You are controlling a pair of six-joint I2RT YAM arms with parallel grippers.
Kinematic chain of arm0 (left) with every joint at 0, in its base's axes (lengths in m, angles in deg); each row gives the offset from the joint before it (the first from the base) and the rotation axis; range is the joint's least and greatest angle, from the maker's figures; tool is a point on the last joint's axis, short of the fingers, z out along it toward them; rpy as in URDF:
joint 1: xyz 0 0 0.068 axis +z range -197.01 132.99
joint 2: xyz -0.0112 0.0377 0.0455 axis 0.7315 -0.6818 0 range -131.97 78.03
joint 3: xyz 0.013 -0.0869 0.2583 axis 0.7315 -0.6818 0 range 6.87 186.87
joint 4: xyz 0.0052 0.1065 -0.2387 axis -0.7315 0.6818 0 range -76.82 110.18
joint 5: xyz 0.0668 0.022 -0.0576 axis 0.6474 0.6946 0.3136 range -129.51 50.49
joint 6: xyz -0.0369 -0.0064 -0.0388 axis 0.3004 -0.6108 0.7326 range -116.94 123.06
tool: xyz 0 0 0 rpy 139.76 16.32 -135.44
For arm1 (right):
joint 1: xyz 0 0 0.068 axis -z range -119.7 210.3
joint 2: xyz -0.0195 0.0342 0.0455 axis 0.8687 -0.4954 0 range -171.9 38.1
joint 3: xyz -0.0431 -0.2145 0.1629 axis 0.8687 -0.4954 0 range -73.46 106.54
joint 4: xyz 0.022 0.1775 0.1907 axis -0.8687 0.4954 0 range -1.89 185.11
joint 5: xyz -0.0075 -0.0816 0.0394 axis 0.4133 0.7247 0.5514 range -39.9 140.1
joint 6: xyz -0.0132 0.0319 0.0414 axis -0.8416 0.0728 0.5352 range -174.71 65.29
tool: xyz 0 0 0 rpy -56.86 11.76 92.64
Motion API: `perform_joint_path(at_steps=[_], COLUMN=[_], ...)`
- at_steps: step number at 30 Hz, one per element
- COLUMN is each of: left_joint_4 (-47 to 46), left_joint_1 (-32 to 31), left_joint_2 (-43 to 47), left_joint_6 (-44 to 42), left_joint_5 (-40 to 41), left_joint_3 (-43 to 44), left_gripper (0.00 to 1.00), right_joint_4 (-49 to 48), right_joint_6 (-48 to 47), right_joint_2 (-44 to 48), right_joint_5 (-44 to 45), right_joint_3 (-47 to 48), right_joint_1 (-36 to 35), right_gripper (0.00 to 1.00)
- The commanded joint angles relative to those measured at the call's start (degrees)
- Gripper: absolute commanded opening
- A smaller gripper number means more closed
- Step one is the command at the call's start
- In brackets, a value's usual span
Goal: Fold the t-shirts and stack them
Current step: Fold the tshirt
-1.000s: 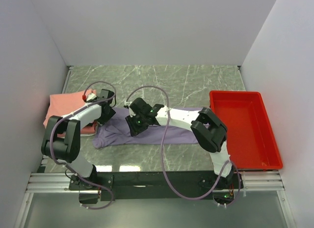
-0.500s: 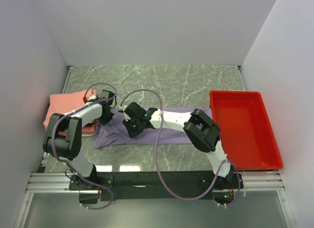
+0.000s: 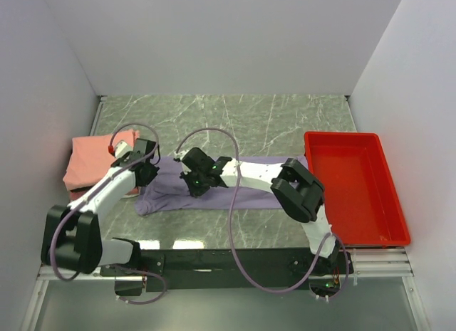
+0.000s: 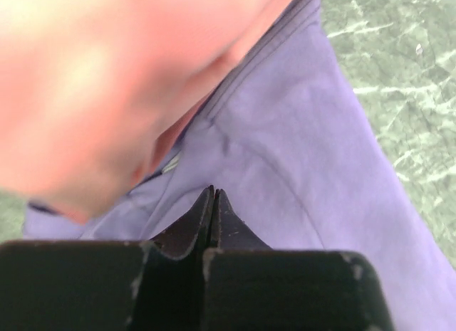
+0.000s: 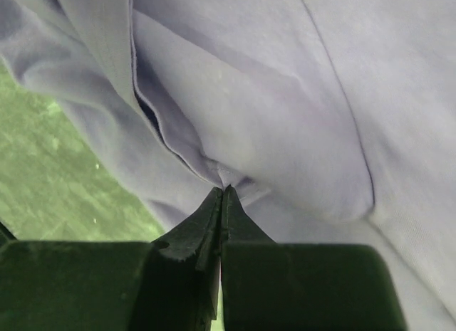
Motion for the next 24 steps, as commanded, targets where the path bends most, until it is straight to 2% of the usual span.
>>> perform_joint_path(at_steps=[1, 9, 14, 16, 18, 20, 21, 23, 24], left_joint_4=[-1.3, -0.7, 0.4, 1.3, 1.2, 0.5, 0.2, -0.1, -0.3], left_joint_1=[0.2, 0.1, 0.2, 0.1, 0.1, 0.1, 0.1, 0.1, 0.1], left_joint_2=[4.7, 8.8, 10.0, 11.3, 12.6, 14.0, 14.4, 14.5, 14.3], left_joint_6=[1.7, 1.8, 1.0, 0.7, 0.6, 0.4, -0.1, -0.5, -0.8], left_joint_5=[-1.2, -2.3, -4.1, -4.8, -5.1, -6.2, -6.6, -7.5, -7.8], left_joint_3=[-3.5, -5.0, -4.4, -4.4, -5.3, -6.5, -6.8, -7.5, -7.5], left_gripper=[0.01, 0.01, 0.22, 0.25, 0.29, 0.33, 0.38, 0.46, 0.48], right_joint_4=[0.5, 6.1, 6.7, 6.6, 6.0, 5.7, 5.7, 5.9, 5.8], right_joint_6=[-2.4, -6.7, -7.2, -6.8, -6.2, -5.1, -4.7, -3.6, -3.1], right_joint_2=[6.0, 9.2, 8.9, 9.1, 9.9, 10.7, 11.6, 12.8, 14.6], right_joint_5=[3.1, 4.1, 5.4, 6.8, 7.5, 9.0, 9.6, 10.1, 10.3], right_joint_3=[-0.9, -2.7, -4.8, -5.7, -7.3, -8.6, -8.9, -9.4, -9.9], right_joint_1=[-0.3, -0.4, -0.6, -0.8, -0.9, -0.9, -0.9, -1.0, -1.0], right_gripper=[0.00, 0.02, 0.05, 0.05, 0.13, 0.26, 0.37, 0.48, 0.50])
